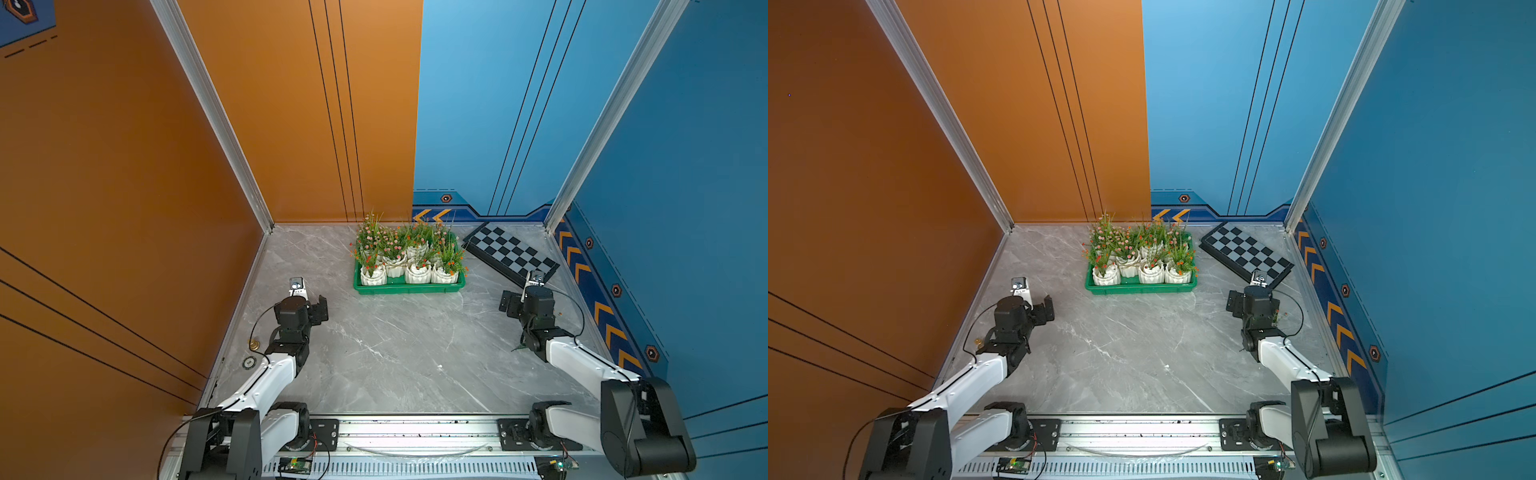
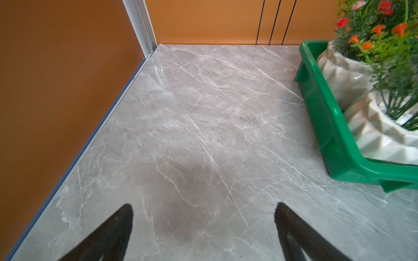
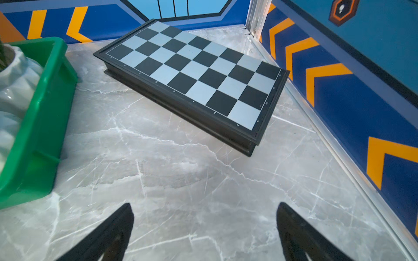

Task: Put the potted gypsophila into the storage box
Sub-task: Reset both arms

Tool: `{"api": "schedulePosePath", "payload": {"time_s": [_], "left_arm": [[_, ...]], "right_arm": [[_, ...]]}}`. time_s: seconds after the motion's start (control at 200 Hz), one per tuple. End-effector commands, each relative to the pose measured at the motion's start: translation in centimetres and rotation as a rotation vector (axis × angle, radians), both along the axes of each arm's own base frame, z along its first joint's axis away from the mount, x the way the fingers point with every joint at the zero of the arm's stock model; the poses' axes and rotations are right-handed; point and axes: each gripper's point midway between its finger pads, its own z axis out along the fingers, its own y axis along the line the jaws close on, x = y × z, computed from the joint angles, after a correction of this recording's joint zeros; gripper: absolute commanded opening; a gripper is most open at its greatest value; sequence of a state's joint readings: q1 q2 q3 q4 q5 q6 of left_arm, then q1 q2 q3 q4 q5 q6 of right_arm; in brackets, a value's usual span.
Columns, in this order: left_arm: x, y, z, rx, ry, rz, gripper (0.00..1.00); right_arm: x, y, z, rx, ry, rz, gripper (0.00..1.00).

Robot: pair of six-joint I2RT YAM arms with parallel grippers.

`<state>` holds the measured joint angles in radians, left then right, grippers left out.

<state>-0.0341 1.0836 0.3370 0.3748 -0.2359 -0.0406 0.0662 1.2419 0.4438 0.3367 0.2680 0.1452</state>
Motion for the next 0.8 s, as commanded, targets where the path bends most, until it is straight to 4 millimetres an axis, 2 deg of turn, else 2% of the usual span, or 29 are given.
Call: {"api": "schedulePosePath", "payload": {"time_s": [0.0, 0.24, 0.33, 0.465, 0.576, 0.616, 0.796], "left_arm": [[0.7, 0.0, 1.3, 0.042, -0.086, -0.012, 0.98], [2.0, -0.6, 0.0, 0.004, -0.102, -0.054, 0.98], [3.1, -0.5, 0.1, 0.010, -0.118, -0.054, 0.98], [5.1, -1.0, -0.3, -0.007, -0.111, -0.078, 0.98], [6.1, -1.5, -2.1, -0.004, -0.089, -0.097, 0.98], [6.3, -1.7, -2.8, -0.002, -0.077, -0.105, 0.98], [6.2, -1.4, -2.8, -0.011, -0.095, -0.098, 0.98]], "right_arm": [[1.5, -1.1, 2.7, -0.060, -0.148, -0.042, 1.00], [2.2, -0.7, 1.1, -0.035, -0.165, -0.007, 1.00], [2.6, -0.5, 1.0, -0.032, -0.172, 0.005, 1.00], [3.4, -0.3, -0.3, -0.031, -0.168, 0.019, 1.00], [3.5, -0.1, -1.2, -0.031, -0.159, 0.033, 1.00], [3.5, -0.1, -1.2, -0.030, -0.184, 0.036, 1.00], [3.4, -0.1, -1.3, -0.038, -0.185, 0.038, 1.00]]}}
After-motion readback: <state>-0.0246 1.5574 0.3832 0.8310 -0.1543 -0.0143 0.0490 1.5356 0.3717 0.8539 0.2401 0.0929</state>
